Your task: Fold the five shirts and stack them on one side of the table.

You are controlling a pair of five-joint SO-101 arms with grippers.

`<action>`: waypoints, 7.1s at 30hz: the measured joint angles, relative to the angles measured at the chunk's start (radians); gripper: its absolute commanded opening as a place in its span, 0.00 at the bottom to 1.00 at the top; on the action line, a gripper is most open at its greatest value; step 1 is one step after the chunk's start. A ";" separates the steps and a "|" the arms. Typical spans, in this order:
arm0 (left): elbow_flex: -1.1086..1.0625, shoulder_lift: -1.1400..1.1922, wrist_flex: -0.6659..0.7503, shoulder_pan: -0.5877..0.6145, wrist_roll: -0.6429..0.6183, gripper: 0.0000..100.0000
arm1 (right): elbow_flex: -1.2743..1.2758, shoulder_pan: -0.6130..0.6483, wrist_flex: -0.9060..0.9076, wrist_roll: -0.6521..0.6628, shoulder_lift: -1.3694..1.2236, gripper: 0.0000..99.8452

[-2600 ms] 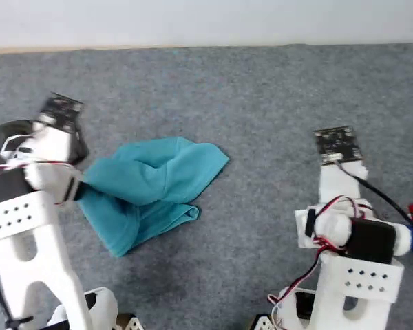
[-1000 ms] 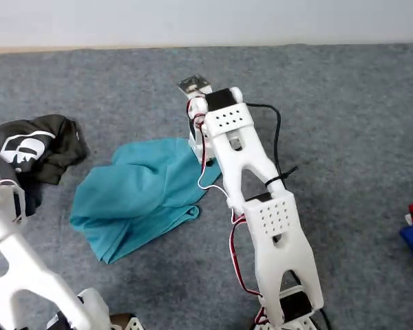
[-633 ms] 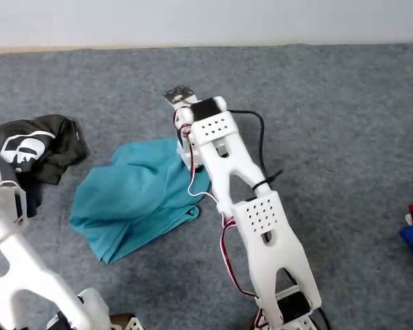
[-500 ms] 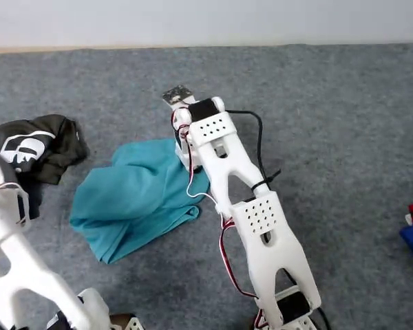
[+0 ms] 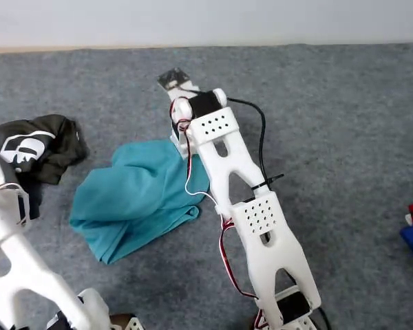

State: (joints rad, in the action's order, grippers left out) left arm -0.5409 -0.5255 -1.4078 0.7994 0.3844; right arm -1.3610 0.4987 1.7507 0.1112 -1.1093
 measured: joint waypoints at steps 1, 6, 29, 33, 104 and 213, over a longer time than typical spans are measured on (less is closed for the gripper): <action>0.000 0.000 0.000 0.000 0.000 0.20 | -0.014 0.000 0.002 0.000 0.000 0.22; 0.000 0.000 0.000 0.000 0.000 0.20 | -0.021 0.000 0.002 0.000 0.000 0.22; 0.000 0.000 0.000 0.000 0.000 0.20 | 0.305 0.046 0.003 0.000 0.101 0.22; 0.000 0.000 0.000 0.000 0.000 0.20 | 0.305 0.058 0.003 0.000 0.103 0.22; -0.049 0.000 0.000 0.000 0.000 0.20 | 0.417 -0.008 0.003 0.094 0.192 0.21; 0.216 0.224 -0.206 -1.352 -0.158 0.19 | 0.589 -0.710 0.005 0.325 1.178 0.01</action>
State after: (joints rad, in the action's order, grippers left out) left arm -0.3245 -0.3015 -1.6134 -0.5524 0.2263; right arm -0.7718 -0.2117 1.7553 0.4365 0.0690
